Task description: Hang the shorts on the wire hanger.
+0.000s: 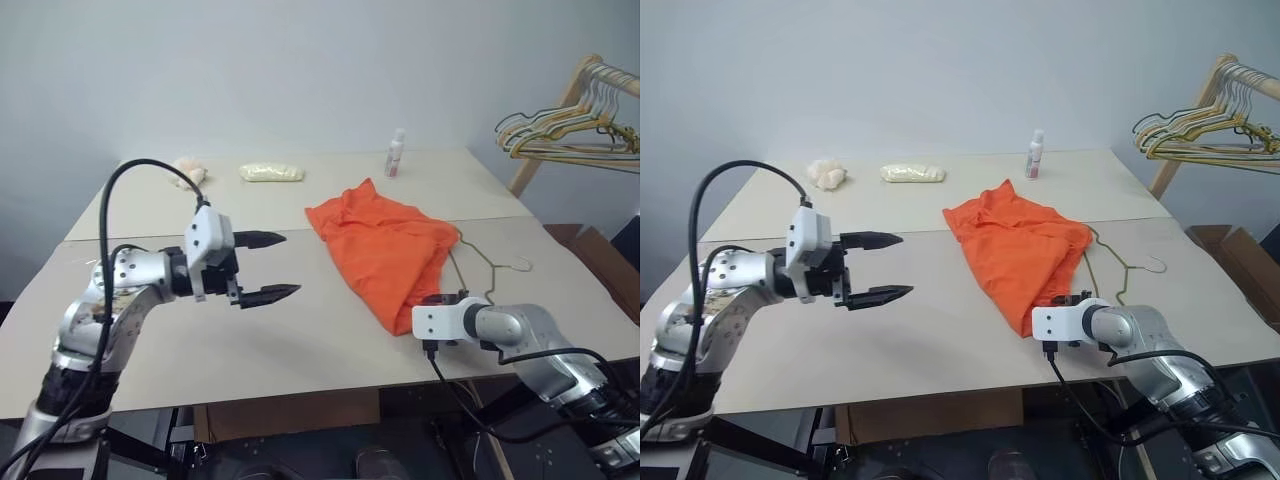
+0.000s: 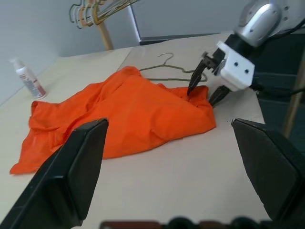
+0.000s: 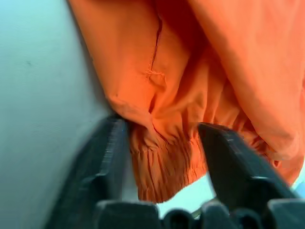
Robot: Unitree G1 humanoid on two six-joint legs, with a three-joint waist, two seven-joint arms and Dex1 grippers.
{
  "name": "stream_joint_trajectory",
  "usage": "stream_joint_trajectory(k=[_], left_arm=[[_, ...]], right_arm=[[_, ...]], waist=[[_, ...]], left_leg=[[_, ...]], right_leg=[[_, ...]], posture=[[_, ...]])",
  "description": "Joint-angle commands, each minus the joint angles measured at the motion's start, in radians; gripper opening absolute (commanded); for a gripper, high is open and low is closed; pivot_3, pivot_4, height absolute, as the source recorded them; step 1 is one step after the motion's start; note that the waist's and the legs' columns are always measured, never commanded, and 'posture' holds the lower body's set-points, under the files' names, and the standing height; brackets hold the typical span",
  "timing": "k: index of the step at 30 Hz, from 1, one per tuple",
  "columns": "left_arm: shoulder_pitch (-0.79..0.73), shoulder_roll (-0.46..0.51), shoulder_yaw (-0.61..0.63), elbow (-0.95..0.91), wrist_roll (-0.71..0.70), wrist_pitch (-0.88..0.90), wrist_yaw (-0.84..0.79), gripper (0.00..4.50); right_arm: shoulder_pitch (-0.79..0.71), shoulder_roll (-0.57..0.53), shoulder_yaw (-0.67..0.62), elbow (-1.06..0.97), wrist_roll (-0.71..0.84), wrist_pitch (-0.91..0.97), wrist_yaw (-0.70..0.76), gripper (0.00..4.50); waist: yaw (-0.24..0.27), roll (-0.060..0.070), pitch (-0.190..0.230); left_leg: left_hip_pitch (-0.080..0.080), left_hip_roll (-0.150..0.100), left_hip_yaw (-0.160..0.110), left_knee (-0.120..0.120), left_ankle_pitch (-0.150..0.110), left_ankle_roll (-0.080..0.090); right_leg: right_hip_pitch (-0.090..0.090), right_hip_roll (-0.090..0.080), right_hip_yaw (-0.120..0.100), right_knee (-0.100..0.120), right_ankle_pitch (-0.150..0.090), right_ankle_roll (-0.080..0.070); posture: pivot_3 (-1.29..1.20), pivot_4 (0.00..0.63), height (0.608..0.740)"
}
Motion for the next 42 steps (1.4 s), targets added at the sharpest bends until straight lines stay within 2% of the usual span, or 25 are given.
stream_joint_trajectory(k=[1, 5, 6, 10, 15, 20, 24, 27, 30, 33, 35, 39, 42], left_arm=[[-0.052, -0.025, -0.02, 0.014, 0.009, -0.034, -0.014, 4.5], [-0.06, -0.04, -0.028, 0.032, 0.021, -0.048, -0.023, 4.5], [-0.06, -0.042, -0.029, 0.035, 0.022, -0.051, -0.024, 4.5], [-0.059, -0.046, -0.027, 0.043, 0.025, -0.059, -0.03, 4.5], [-0.058, -0.041, -0.02, 0.058, 0.028, -0.068, -0.043, 4.5], [-0.075, -0.058, -0.05, 0.069, 0.04, -0.071, -0.055, 4.5], [-0.132, -0.111, -0.154, 0.071, 0.081, 0.0, -0.037, 4.5], [-0.286, -0.298, -0.372, 0.192, 0.284, 0.079, 0.136, 4.5], [-0.421, -0.492, -0.44, 0.4, 0.372, 0.185, 0.267, 4.5], [-0.519, -0.616, -0.472, 0.593, 0.44, 0.226, 0.345, 4.5], [-0.573, -0.695, -0.469, 0.723, 0.467, 0.209, 0.395, 4.5], [-0.646, -0.809, -0.445, 0.945, 0.534, 0.116, 0.538, 4.5], [-0.694, -0.859, -0.421, 1.086, 0.574, 0.059, 0.645, 4.5]], right_arm=[[0.01, -0.005, -0.007, 0.013, -0.025, -0.034, -0.008, 1.51], [0.028, 0.003, -0.028, -0.005, 0.017, -0.17, -0.05, 0.11], [0.037, 0.011, -0.035, -0.021, 0.042, -0.206, -0.054, 0.04], [0.098, 0.003, -0.049, -0.112, 0.133, -0.362, -0.048, 0.04], [0.203, -0.092, -0.067, -0.149, 0.17, -0.554, -0.021, 0.04], [0.19, -0.091, -0.085, -0.081, 0.118, -0.59, -0.063, 0.04], [0.157, -0.065, -0.085, -0.056, 0.103, -0.578, -0.07, 0.04], [0.155, -0.045, -0.074, -0.054, 0.087, -0.566, -0.07, 0.04], [0.163, -0.026, -0.077, -0.07, 0.073, -0.541, -0.068, 0.04], [0.167, -0.012, -0.082, -0.082, 0.061, -0.518, -0.069, 0.04], [0.163, -0.004, -0.082, -0.088, 0.05, -0.506, -0.069, 0.04], [0.15, 0.019, -0.073, -0.108, 0.039, -0.476, -0.059, 0.04], [0.145, 0.038, -0.07, -0.12, 0.031, -0.456, -0.054, 0.04]], waist=[[-0.001, 0.0, 0.0], [-0.013, 0.001, 0.0], [-0.019, 0.001, 0.0], [-0.029, 0.001, 0.0], [-0.031, 0.001, 0.001], [-0.034, 0.001, 0.001], [-0.037, 0.001, 0.001], [-0.022, 0.0, 0.001], [-0.017, 0.0, 0.0], [-0.05, 0.002, 0.0], [-0.072, 0.002, 0.0], [-0.095, 0.002, 0.001], [-0.122, 0.003, 0.001]], left_leg=[[0.0, 0.0, 0.0, 0.0, 0.0, 0.0], [-0.001, 0.0, 0.0, 0.0, 0.0, 0.0], [-0.001, 0.0, 0.0, -0.001, 0.0, 0.0], [-0.001, 0.0, 0.0, -0.001, 0.0, 0.0], [-0.002, 0.0, 0.0, 0.0, 0.0, 0.0], [-0.001, 0.001, 0.0, -0.001, 0.0, 0.0], [-0.001, 0.0, 0.0, 0.0, 0.0, 0.0], [-0.001, -0.001, -0.001, 0.0, 0.0, 0.0], [-0.002, -0.003, -0.003, 0.002, -0.001, 0.002], [-0.011, -0.003, -0.003, 0.002, -0.002, 0.003], [-0.01, -0.003, -0.003, 0.001, -0.001, 0.003], [-0.006, -0.003, -0.003, 0.001, -0.001, 0.003], [-0.005, -0.003, -0.003, 0.001, -0.002, 0.003]], right_leg=[[0.0, 0.0, 0.0, 0.0, 0.0, 0.0], [-0.001, 0.0, 0.0, 0.0, 0.0, 0.0], [-0.001, 0.0, 0.0, 0.0, 0.0, 0.0], [-0.001, 0.0, 0.0, 0.0, 0.0, 0.0], [-0.001, 0.0, 0.0, 0.0, 0.0, 0.0], [0.0, 0.0, 0.0, -0.001, 0.0, 0.0], [0.0, 0.001, 0.001, -0.001, 0.0, 0.0], [0.001, 0.001, 0.0, -0.001, 0.0, 0.0], [0.005, 0.0, -0.002, -0.007, 0.0, 0.001], [-0.002, 0.001, -0.001, -0.009, 0.0, 0.001], [-0.002, 0.001, -0.001, -0.009, 0.0, 0.001], [0.002, 0.0, 0.0, -0.008, 0.001, 0.002], [0.002, 0.001, 0.0, -0.008, 0.0, 0.002]], posture=[[-0.24, 0.0, 0.74], [-0.25, 0.0, 0.74], [-0.25, 0.0, 0.74], [-0.25, 0.0, 0.74], [-0.26, 0.0, 0.74], [-0.27, 0.0, 0.74], [-0.27, 0.0, 0.74], [-0.28, 0.0, 0.74], [-0.31, 0.0, 0.74], [-0.33, 0.0, 0.74], [-0.34, 0.0, 0.74], [-0.36, 0.0, 0.74], [-0.37, 0.0, 0.74]])
